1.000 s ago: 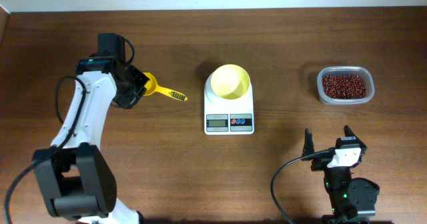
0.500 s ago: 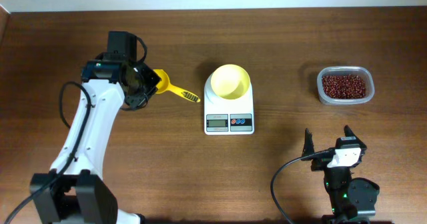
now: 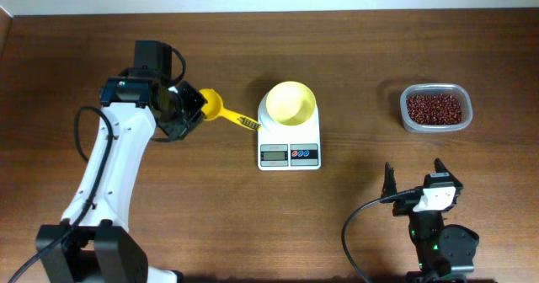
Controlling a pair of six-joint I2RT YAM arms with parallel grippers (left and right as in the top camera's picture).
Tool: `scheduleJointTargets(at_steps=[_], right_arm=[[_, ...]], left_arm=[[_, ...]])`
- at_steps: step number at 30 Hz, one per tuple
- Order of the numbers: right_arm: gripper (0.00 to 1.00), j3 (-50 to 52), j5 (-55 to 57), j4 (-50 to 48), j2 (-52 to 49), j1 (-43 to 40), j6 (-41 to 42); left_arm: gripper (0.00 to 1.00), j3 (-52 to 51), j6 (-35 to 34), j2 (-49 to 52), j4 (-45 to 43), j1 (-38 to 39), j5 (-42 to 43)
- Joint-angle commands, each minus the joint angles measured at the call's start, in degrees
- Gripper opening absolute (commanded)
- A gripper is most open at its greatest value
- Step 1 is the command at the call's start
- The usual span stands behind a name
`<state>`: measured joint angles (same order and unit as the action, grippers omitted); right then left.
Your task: Scoop item into bowl and weigh 50g on scale
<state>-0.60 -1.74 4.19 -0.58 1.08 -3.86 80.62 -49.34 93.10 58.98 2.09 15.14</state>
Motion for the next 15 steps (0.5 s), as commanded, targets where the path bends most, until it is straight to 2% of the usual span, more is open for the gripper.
scheduleJointTargets(at_steps=[1,8,12,15], right_arm=[[0.99,0.3,0.1,0.3,0.4,-0.3,-0.2],[0.99,0.3,0.1,0.3,0.4,-0.3,-0.2],[0.99,0.3,0.1,0.3,0.4,-0.3,-0.2],[0.99,0.3,0.1,0.3,0.4,-0.3,-0.2]], left_arm=[[0.0,1.2,-9.8,-1.7,3.1,0.1,1.7],[0.0,1.2,-12.1,-1.7,3.7,5.7,1.2],[0.0,1.1,-22.4,-1.7,6.3,11.8,-4.7],[0.0,1.1,-26.7,-1.7,6.5,17.4,-9.9]])
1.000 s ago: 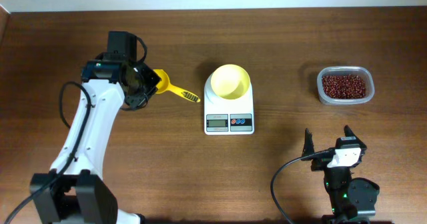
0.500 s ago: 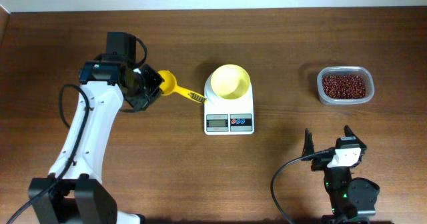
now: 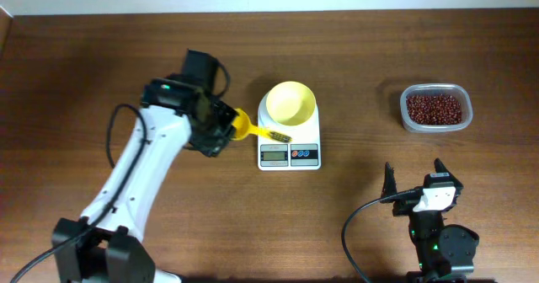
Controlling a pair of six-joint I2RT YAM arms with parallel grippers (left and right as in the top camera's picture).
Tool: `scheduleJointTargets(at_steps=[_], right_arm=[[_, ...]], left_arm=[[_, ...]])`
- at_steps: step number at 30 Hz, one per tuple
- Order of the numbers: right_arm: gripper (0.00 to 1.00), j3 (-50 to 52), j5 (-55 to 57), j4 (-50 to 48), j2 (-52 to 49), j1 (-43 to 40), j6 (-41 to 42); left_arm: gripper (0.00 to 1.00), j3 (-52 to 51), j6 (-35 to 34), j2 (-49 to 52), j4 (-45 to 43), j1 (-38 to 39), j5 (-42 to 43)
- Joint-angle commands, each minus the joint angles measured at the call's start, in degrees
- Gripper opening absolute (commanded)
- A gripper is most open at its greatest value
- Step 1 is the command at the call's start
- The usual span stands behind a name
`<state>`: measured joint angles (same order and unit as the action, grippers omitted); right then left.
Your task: Scoop item into bowl and weigh 50g on scale
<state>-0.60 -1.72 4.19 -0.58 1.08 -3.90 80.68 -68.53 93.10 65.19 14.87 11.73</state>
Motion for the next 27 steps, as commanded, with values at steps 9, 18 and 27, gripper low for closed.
scheduleJointTargets(at_steps=[9,18,27], right_arm=[[0.99,0.3,0.5,0.1,0.4,-0.3,-0.3],[0.98,0.3,-13.2,-0.9,0.4,-0.3,14.4],[0.99,0.3,-26.4,-1.6,0.4,-0.3,37.7]], left_arm=[[0.0,1.0,-13.3,-1.7,-1.2,14.2,-12.2],[0.0,1.0,-13.3,-1.7,-3.0,14.2,-13.1],[0.0,1.0,-13.3,-1.7,-3.7,14.2,-13.1]])
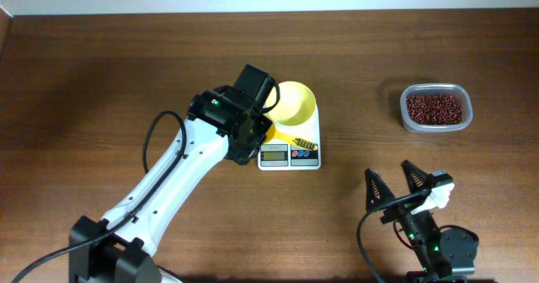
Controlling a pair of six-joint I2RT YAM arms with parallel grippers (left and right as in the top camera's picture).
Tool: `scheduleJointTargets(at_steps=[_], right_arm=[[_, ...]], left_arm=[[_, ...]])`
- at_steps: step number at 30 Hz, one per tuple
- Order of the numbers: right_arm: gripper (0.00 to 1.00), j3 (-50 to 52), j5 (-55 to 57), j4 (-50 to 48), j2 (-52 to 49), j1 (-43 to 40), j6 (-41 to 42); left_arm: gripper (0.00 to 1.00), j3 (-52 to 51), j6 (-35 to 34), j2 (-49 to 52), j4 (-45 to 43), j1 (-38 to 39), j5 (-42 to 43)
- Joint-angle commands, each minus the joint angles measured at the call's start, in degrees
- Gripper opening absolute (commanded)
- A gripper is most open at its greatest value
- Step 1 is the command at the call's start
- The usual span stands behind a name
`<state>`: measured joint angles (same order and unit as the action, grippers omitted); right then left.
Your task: Scoop item into bowl and weigh 50g on scale
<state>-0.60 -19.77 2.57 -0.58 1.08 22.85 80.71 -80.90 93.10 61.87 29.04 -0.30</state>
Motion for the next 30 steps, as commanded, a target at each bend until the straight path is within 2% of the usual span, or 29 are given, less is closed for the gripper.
scheduleJointTargets(at_steps=[1,8,14,18,23,26,30], right_arm=[[0.99,0.3,-9.5,0.0,0.4,-0.3,13.4],[0.99,0.3,-12.0,0.0,0.4,-0.3,32.7],[0.99,0.3,-3.8,0.0,0.4,-0.3,32.7],[0.99,0.3,-3.7,-2.6,0.4,-0.3,23.8],[0.99,-0.2,-3.5,-5.2,-1.3,-0.3,23.4],[0.99,-1.5,-3.5,-5.2,-5.4,-0.3,23.4],[0.99,-8.1,-4.0,-5.1,-16.8,-0.3,21.6]], left_arm=[[0.0,1.0,-0.9,-1.7,-0.5,0.1,-1.0],[0.0,1.0,-0.9,-1.7,-1.0,0.1,-1.1],[0.0,1.0,-0.9,-1.7,-1.0,0.1,-1.2],[0.0,1.0,-0.9,-1.7,-1.0,0.1,-2.6],[0.0,1.0,-0.9,-1.7,-1.0,0.1,-2.8],[0.0,1.0,-0.9,-1.7,-1.0,0.1,-2.8],[0.0,1.0,-0.9,-1.7,-0.9,0.0,-5.4]])
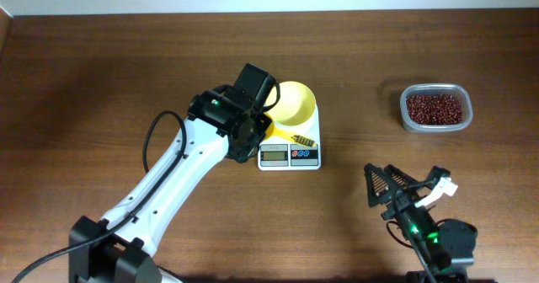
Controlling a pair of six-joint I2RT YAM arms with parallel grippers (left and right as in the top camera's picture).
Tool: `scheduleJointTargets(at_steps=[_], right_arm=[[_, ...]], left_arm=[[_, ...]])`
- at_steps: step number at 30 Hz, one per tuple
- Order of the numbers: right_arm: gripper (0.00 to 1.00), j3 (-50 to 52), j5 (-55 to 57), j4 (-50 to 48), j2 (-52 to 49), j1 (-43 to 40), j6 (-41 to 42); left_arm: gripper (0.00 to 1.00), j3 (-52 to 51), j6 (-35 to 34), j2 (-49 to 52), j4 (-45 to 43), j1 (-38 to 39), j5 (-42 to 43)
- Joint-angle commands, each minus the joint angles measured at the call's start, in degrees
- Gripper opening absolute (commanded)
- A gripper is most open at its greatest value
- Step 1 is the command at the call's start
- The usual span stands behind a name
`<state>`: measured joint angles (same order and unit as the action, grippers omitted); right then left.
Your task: Scoop item into bowl and weigh 50g on scale
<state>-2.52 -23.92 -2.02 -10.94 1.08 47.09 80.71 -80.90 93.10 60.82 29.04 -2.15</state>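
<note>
A yellow bowl (294, 101) stands on the white scale (289, 155) at the table's middle. My left gripper (253, 128) hangs over the scale's left edge, shut on the yellow scoop (298, 139). The scoop's striped handle tip lies over the scale top just below the bowl, and its cup is mostly hidden under the gripper. Red beans fill a clear container (435, 108) at the far right. My right gripper (386, 182) is low at the front right, its fingers spread open and holding nothing, well short of the beans.
The right arm's base and cable (438, 237) sit at the front right edge. The left arm's white links (160, 190) run diagonally from the front left to the scale.
The left arm and scoop have stayed put at the scale. The right arm has turned, so its open fingers now lie more sideways and a little lower.
My left gripper first held the yellow scoop far left of the scale. It was then closer to the scale, and later at the scale's left edge beside the bowl, where it remains. The right arm was at rest, then shifted left, and has now turned.
</note>
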Motion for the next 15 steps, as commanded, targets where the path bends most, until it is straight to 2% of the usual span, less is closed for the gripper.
scheduleJointTargets(at_steps=[1,5,9,11,15], right_arm=[[0.99,-8.9,-0.9,-0.3,-10.5,-0.3,-3.8],[0.99,-16.3,-8.7,-0.4,-23.9,-0.3,-3.8],[0.99,-21.8,-24.5,-0.5,-36.4,-0.3,-3.8],[0.99,-22.2,-28.0,-1.3,-40.6,-0.3,-3.3],[0.99,-22.2,-30.1,-4.3,-48.6,-0.3,-3.1]], left_arm=[[0.0,1.0,-0.9,-1.7,0.2,0.0,-5.0],[0.0,1.0,-0.9,-1.7,0.1,0.0,-5.9],[0.0,1.0,-0.9,-1.7,0.1,-1.7,-6.5],[0.0,1.0,-0.9,-1.7,0.2,-2.9,-5.9],[0.04,1.0,4.0,-1.7,-0.6,-7.5,2.5]])
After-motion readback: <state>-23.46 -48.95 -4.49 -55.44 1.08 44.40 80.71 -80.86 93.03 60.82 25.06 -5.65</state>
